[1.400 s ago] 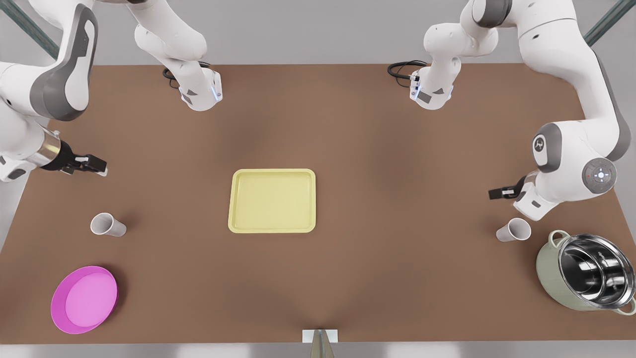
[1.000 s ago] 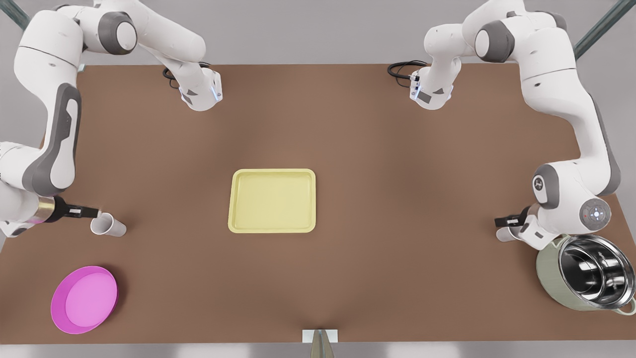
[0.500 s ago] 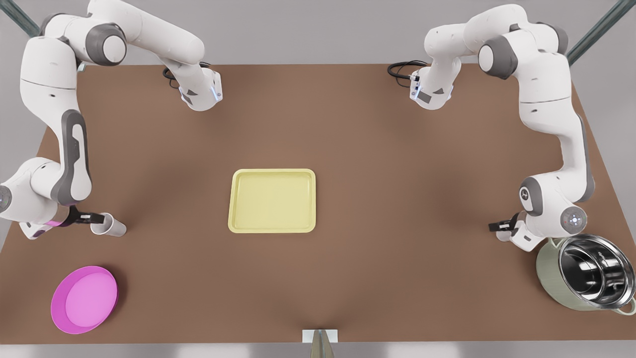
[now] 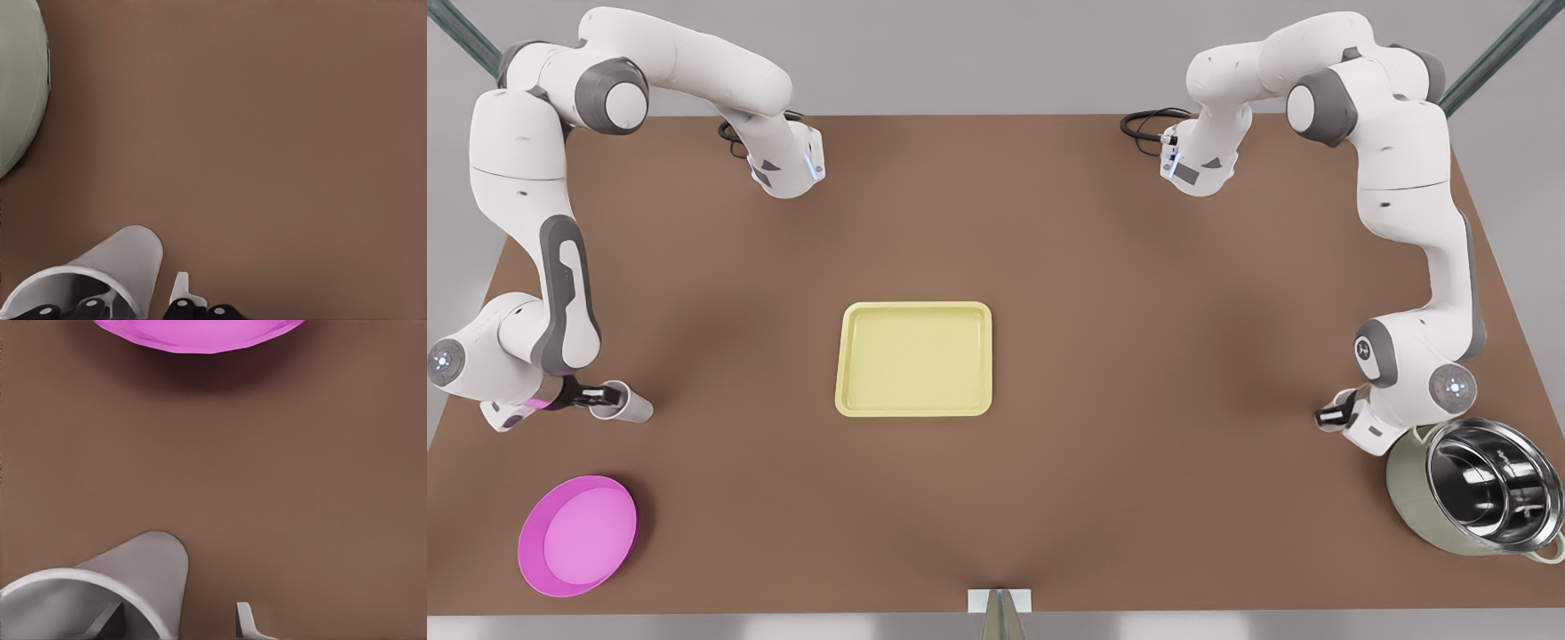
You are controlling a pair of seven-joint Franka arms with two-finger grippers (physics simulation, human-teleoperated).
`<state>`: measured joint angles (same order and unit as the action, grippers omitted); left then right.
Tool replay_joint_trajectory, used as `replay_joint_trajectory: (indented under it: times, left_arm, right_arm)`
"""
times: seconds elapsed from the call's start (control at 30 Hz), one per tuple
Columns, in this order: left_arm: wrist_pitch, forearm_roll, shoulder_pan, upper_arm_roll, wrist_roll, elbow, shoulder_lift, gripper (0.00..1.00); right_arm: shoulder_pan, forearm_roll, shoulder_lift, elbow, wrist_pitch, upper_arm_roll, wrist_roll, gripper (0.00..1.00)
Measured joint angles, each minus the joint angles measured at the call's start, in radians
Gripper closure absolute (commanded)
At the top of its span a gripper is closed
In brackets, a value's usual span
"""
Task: Use both arms to respectively pick up the white IKEA cups from the middle-left and middle-right positions, then place the white IKEA cups onto the middle-middle tray, ensuring that the cups remain upright and do not tip over
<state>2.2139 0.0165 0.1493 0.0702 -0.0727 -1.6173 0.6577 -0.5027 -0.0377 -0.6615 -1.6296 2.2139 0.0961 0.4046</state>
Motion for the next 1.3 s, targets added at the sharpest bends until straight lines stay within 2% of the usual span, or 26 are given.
replay_joint_trajectory:
  times: [0.1,0.23,0.37,0.47,0.57,0.73,0.8,1.1,1.3]
  left_arm:
    - [0.024,-0.001,0.001,-0.001,-0.002,0.0,0.0,0.72]
    - [0.039,-0.004,0.008,-0.022,-0.002,0.0,-0.007,0.73]
    - [0.002,-0.006,-0.007,-0.056,0.017,-0.006,-0.052,0.73]
    - [-0.047,-0.006,-0.071,-0.062,0.045,-0.018,-0.08,0.73]
    - [-0.102,-0.005,-0.188,-0.071,0.093,-0.006,-0.086,0.74]
    - [-0.169,0.001,-0.235,-0.251,0.23,0.041,-0.087,0.75]
    - [-0.191,0.04,-0.32,-0.296,0.303,0.059,-0.086,0.75]
    - [-0.219,0.188,-0.745,-0.302,0.679,0.316,0.086,0.75]
    - [-0.202,0.252,-0.94,-0.222,0.935,0.487,0.213,0.75]
  right_arm:
    - [0.002,-0.001,-0.001,0.003,0.0,0.0,0.01,0.48]
    - [0.006,-0.002,-0.004,0.004,0.0,0.0,0.021,0.67]
    - [0.007,-0.003,-0.003,0.011,-0.002,0.005,0.03,0.72]
    - [0.005,0.004,0.008,0.025,-0.022,0.038,0.035,0.72]
    - [0.006,0.033,0.037,0.036,-0.066,0.125,0.04,0.72]
    - [0.009,0.085,0.038,0.037,-0.112,0.272,0.045,0.72]
    - [0.026,0.101,0.03,0.035,-0.121,0.318,0.045,0.72]
    - [0.324,0.161,0.055,0.004,-0.14,0.336,0.044,0.72]
    - [0.424,0.167,0.125,-0.119,-0.123,0.336,0.033,0.72]
